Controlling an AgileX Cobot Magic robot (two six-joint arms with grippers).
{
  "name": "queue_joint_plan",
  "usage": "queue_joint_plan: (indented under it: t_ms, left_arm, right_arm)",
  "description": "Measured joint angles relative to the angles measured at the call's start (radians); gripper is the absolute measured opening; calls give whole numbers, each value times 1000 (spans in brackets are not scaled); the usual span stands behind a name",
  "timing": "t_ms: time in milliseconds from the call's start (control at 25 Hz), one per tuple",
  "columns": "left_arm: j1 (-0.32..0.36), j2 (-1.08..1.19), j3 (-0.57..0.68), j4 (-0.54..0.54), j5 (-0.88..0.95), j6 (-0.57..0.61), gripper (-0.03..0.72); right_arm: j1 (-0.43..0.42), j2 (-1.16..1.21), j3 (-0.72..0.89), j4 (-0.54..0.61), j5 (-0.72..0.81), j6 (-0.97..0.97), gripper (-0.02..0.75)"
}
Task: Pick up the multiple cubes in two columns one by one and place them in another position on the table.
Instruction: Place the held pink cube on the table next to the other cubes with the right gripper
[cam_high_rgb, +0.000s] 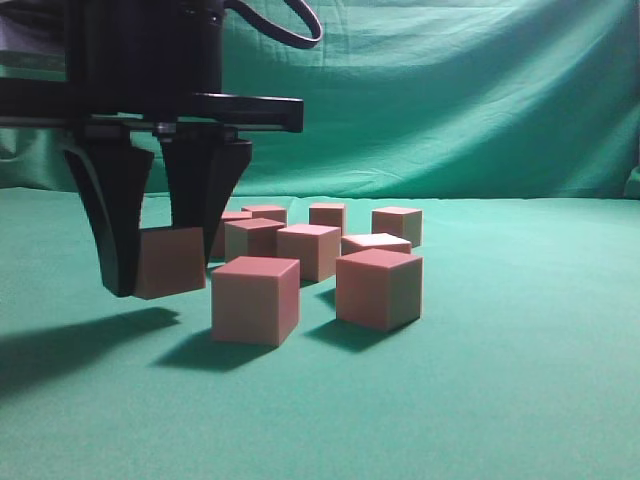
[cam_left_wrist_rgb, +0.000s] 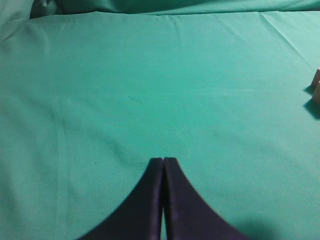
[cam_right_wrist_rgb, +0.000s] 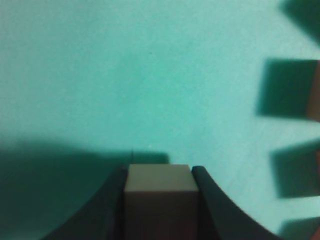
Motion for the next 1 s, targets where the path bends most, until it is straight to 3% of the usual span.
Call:
queue_joint_plan:
  t_ms: [1000]
  left_arm:
    - [0, 0, 0, 0, 0, 0, 0]
  right_arm:
    - [0, 10, 0, 33, 0, 0, 254]
